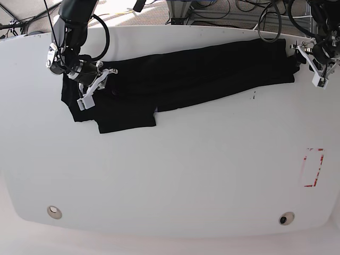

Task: Fold the T-shirt properly
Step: 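Release the shirt with both grippers and lift them, then grasp the folded shirt edge with both grippers and fold it over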

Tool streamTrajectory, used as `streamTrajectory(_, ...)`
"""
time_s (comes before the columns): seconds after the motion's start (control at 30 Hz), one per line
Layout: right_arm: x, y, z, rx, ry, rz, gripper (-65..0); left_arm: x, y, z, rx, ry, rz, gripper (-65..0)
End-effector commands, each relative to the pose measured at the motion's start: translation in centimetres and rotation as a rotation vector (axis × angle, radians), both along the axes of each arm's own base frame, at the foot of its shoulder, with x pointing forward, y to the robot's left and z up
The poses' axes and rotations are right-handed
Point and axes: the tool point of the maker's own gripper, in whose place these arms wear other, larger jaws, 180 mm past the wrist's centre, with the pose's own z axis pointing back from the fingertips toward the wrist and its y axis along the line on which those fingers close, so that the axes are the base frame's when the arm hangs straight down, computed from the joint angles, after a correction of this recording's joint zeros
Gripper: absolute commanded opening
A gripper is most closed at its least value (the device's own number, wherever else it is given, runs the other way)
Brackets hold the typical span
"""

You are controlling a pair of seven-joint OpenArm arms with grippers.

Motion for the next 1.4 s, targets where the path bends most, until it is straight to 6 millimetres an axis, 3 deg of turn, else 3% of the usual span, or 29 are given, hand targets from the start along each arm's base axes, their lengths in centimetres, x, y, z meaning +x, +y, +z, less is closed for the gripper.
streamTrajectory(0.0, -2.8, -2.1, -1.8, -0.19, 0.162, 0.066, -56.1, 1.8, -0.8, 2.9, 0.013, -0.084, -0.052, -27.6)
streamTrajectory(0.1, -2.3, -2.2, -0.2, -0.237, 0.133, 0.101, -55.2, 3.5, -3.1, 5.6, -0.038, -0.163, -0.112, -27.6)
streamTrajectory(0.2, -1.4, -2.1, 2.2, -0.274, 0.068, 0.123, -48.4, 4.8, -5.4, 7.9, -0.095, -0.233, -0.167, -27.6)
streamTrajectory(0.27, -1.3, -1.8, 3.4, -0.263, 0.032, 0.127, -43.4, 5.4, -6.7, 8.1, -0.137, -0.25, -0.186, -27.8)
streamTrajectory(0.33, -0.8, -2.1, 5.1, -0.242, -0.017, 0.11, -38.8, 6.7, -9.2, 7.9, -0.194, -0.266, -0.208, -27.8)
streamTrajectory(0.4, -0.7, -2.6, 5.8, -0.236, -0.033, 0.092, -37.4, 6.7, -10.6, 7.1, -0.205, -0.237, -0.232, -27.8)
streamTrajectory(0.53, -0.5, -5.9, 7.1, -0.289, -0.03, 0.043, -37.4, 6.5, -15.8, 4.7, -0.254, -0.18, -0.324, -27.8)
streamTrajectory(0.73, -0.5, -9.0, 7.9, -0.339, -0.03, -0.01, -37.3, 5.8, -19.2, 2.1, -0.267, -0.117, -0.372, -27.9)
streamTrajectory(0.93, -1.7, -12.3, 6.4, -0.324, 0.046, -0.088, -37.3, 4.4, -17.9, -1.8, -0.228, 0.017, -0.324, -35.3)
streamTrajectory(1.07, -2.1, -12.7, 5.1, -0.288, 0.09, -0.101, -37.4, 5.3, -15.9, -3.2, -0.202, 0.036, -0.302, -36.8)
streamTrajectory(1.2, -1.8, -12.7, 5.9, -0.303, 0.064, -0.1, -37.4, 5.0, -13.8, -4.6, -0.188, 0.075, -0.28, -36.8)
streamTrajectory(1.37, -0.6, -11.7, 8.1, -0.303, -0.024, -0.076, -37.4, 6.6, -11.7, -3.7, -0.143, 0.054, -0.275, -36.9)
